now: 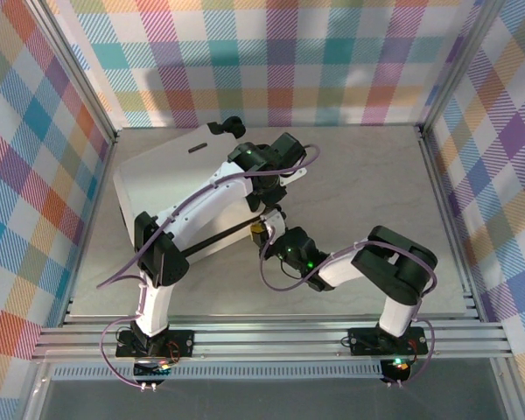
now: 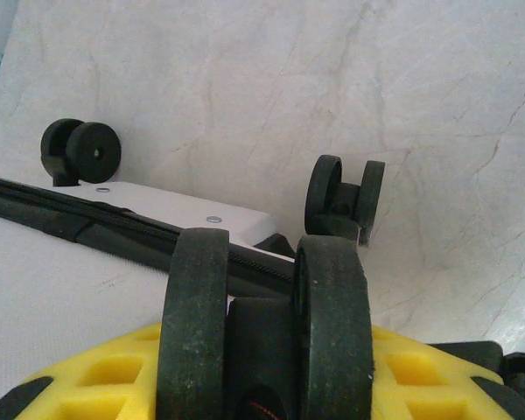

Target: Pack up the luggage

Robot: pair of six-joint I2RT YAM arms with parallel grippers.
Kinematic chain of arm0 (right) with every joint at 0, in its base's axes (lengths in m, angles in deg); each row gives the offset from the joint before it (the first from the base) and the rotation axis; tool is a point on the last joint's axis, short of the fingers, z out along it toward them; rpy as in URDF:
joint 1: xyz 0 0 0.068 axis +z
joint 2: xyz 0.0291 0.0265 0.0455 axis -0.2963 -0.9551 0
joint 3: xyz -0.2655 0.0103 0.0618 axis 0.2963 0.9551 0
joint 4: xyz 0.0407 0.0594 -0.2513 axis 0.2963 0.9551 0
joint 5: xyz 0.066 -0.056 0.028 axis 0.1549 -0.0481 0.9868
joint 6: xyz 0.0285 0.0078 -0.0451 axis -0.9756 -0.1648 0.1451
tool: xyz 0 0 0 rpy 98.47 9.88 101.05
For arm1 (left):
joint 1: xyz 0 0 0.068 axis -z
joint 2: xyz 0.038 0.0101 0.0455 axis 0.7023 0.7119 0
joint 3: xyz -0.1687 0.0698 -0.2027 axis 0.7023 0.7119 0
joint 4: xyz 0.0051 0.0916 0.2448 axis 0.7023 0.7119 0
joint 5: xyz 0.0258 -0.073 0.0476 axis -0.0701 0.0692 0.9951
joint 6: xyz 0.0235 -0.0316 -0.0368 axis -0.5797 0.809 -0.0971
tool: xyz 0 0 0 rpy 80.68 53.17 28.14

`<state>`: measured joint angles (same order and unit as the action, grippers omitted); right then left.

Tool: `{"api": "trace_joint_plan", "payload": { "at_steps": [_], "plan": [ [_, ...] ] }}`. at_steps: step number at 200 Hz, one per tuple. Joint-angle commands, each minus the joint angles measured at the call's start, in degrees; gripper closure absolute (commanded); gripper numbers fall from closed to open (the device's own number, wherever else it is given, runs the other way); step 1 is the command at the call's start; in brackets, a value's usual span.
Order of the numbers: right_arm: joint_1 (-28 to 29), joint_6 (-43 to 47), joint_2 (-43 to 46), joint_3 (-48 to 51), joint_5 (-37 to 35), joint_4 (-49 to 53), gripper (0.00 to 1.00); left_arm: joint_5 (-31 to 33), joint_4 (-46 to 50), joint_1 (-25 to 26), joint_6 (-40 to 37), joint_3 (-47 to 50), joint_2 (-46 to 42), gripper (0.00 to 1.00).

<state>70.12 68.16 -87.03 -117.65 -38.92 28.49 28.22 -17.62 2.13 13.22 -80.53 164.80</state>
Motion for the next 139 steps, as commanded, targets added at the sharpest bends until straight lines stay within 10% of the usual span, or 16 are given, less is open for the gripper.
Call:
{"api": "trace_joint_plan", "payload": {
  "at_steps": [1,139],
  "plan": [
    [-3.85,-3.68,2.95,1.20,-5.22,1.42,1.00,0.54,-2.65,0.30,4.61,-0.96,-7.55,1.00],
    [-16.06,-9.40,7.48,4.75,4.99,2.74,1.00,-11.78,-7.84,0.68,6.20,9.84,-16.86,1.00]
  ]
}}
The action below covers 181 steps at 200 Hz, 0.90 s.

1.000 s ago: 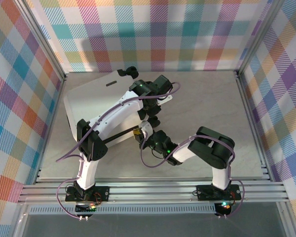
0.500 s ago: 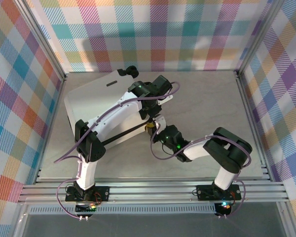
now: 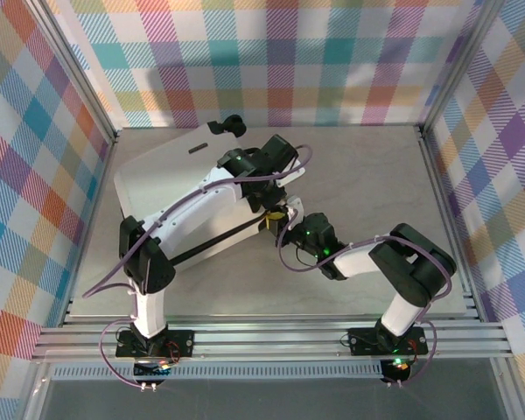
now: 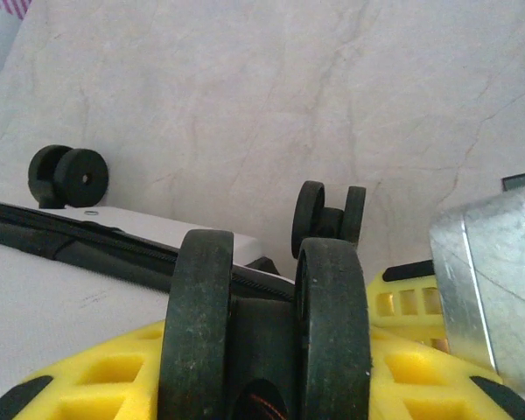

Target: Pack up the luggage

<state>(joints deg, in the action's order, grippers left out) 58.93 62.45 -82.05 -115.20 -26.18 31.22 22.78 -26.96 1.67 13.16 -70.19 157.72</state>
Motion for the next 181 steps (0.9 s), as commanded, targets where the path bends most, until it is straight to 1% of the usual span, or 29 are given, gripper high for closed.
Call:
{"api": "trace_joint_plan", "payload": {
  "at_steps": [1,33,46,70,81,92,110,124,144,167,181],
  "plan": [
    [-4.87,-3.74,2.60,2.40,-7.69,0.01,1.00,-6.40,1.50,1.16,6.26,-0.43,-9.88,1.00],
    [-4.87,-6.51,7.00,7.44,-5.05,0.73,1.00,-8.07,1.41,2.92,5.71,2.90,-11.68,1.00],
    [-4.87,-6.27,10.03,8.99,-4.49,3.39,1.00,-9.37,0.46,3.58,5.39,4.98,-12.85,1.00],
    [-4.91,-2.58,17.89,9.21,-2.48,13.84,1.00,-12.27,-2.34,3.62,5.05,9.32,-15.35,1.00],
    [-5.08,-0.83,21.94,7.73,-2.02,21.45,1.00,-12.76,-3.12,3.55,4.82,10.37,-15.93,1.00],
    [-5.84,0.45,25.14,6.17,-0.09,29.14,1.00,-13.06,-3.56,3.56,4.55,10.77,-16.06,1.00],
    [-7.57,2.01,28.18,4.86,2.02,34.44,1.00,-14.04,-4.09,3.59,3.72,11.13,-16.05,1.00],
    [-9.20,3.12,28.30,3.48,3.74,36.14,1.00,-15.06,-4.87,3.56,3.03,11.48,-16.13,1.00],
    [-11.28,4.84,25.54,0.65,7.52,37.50,1.00,-17.15,-6.82,3.60,2.09,12.83,-16.71,1.00],
    [-12.71,5.72,21.33,-2.06,10.07,36.15,1.00,-19.82,-7.73,3.62,1.99,13.36,-16.77,1.00],
    [-13.60,5.64,18.54,-3.65,11.75,34.85,1.00,-20.31,-7.64,3.55,2.05,13.41,-16.67,1.00]
  ]
}}
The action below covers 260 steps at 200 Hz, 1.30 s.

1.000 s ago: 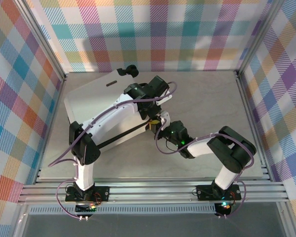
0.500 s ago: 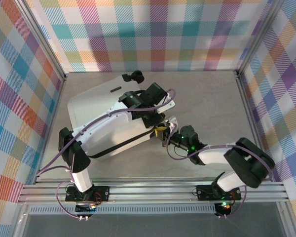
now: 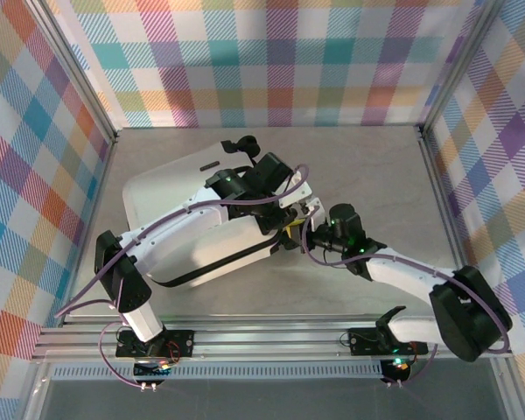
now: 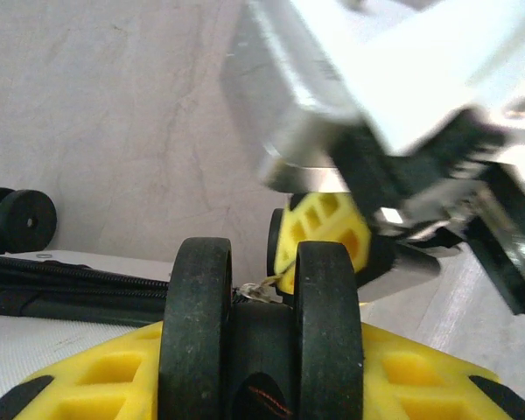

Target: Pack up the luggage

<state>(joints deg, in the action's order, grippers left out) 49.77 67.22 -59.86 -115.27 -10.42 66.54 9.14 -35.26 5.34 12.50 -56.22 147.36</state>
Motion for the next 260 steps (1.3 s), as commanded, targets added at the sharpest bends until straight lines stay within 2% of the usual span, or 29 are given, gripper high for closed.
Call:
{"api": "trace_joint_plan", "payload": {
  "at_steps": [1,42,106,146,155,205,260],
  "plan": [
    [-4.51,0.87,-3.83,-3.72,-3.90,-0.66,1.00,-6.74,0.67,-0.08,2.70,-0.55,-6.31,1.00],
    [-7.00,-1.52,-13.19,-8.27,0.73,-6.39,1.00,-8.54,0.31,-0.03,2.26,0.64,-6.88,1.00],
    [-10.83,-3.61,-27.41,-21.29,5.96,-7.81,1.00,-9.30,0.22,-0.02,1.32,1.91,-7.98,1.00],
    [-11.79,-1.50,-31.46,-26.38,10.59,-8.35,1.00,-9.63,0.06,-0.01,0.67,2.00,-7.54,1.00],
    [-12.13,-1.72,-32.42,-27.96,9.36,-6.85,1.00,-9.95,0.00,-0.01,0.59,2.05,-7.45,1.00],
    [-15.82,-5.49,-41.64,-40.78,12.25,-2.30,1.00,-11.63,0.57,0.01,-0.09,1.26,-6.42,1.00],
    [-17.02,-9.43,-53.36,-63.08,12.27,8.53,1.00,-12.68,0.92,-0.03,-1.14,0.85,-5.91,1.00]
  ]
}}
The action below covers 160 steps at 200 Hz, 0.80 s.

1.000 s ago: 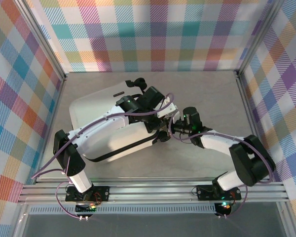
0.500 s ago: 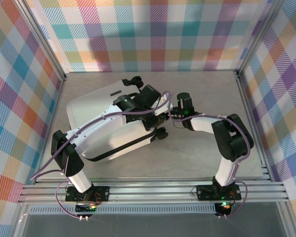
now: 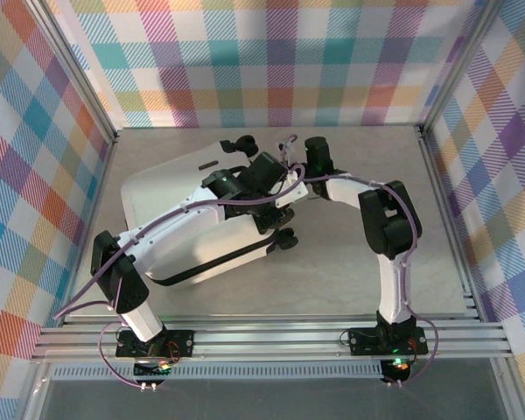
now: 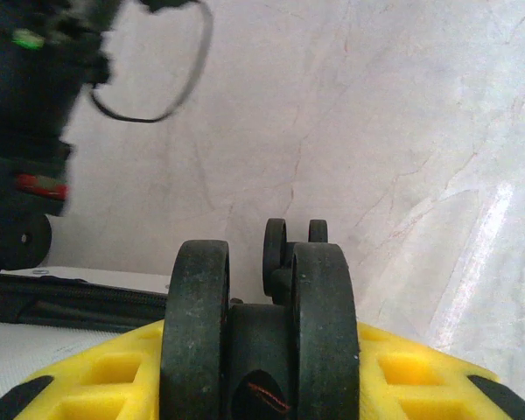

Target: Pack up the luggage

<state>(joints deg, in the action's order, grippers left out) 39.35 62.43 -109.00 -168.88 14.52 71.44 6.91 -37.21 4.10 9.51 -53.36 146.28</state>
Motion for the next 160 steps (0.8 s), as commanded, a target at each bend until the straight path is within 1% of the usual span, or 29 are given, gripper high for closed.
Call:
{"api": "trace_joint_plan", "payload": {
  "at_steps": [1,20,38,54,71,95,118,146,160],
  "plan": [
    [-6.57,-4.77,-4.48,-9.83,-12.66,3.82,1.00,-10.50,2.87,1.21,1.84,-2.01,-4.82,1.00],
    [-6.64,-6.74,-8.23,-16.38,-13.82,6.44,1.00,-10.67,3.05,1.24,1.52,-2.02,-4.62,1.00],
    [-6.99,-8.53,-10.81,-20.90,-16.39,8.74,1.00,-10.98,3.22,1.26,1.18,-1.87,-4.58,1.00],
    [-8.06,-10.71,-11.99,-22.86,-17.74,9.60,1.00,-10.98,3.47,1.22,0.70,-1.81,-4.78,1.00],
    [-9.47,-12.35,-11.94,-22.61,-19.21,10.07,1.00,-10.47,3.23,1.23,0.35,-1.36,-5.22,1.00],
    [-11.86,-13.35,-10.35,-19.17,-21.15,9.82,1.00,-9.52,2.96,1.21,0.09,-0.30,-6.07,1.00],
    [-14.70,-14.41,-7.92,-13.48,-21.77,7.98,1.00,-6.99,2.06,1.28,0.16,1.81,-7.22,1.00],
    [-17.86,-15.34,-5.19,-7.29,-22.35,6.54,1.00,-5.95,1.16,1.11,0.42,4.20,-8.29,1.00],
    [-19.05,-15.70,-3.10,-2.88,-23.24,4.71,1.00,-4.01,0.77,0.91,0.60,5.13,-8.66,1.00]
  ]
}}
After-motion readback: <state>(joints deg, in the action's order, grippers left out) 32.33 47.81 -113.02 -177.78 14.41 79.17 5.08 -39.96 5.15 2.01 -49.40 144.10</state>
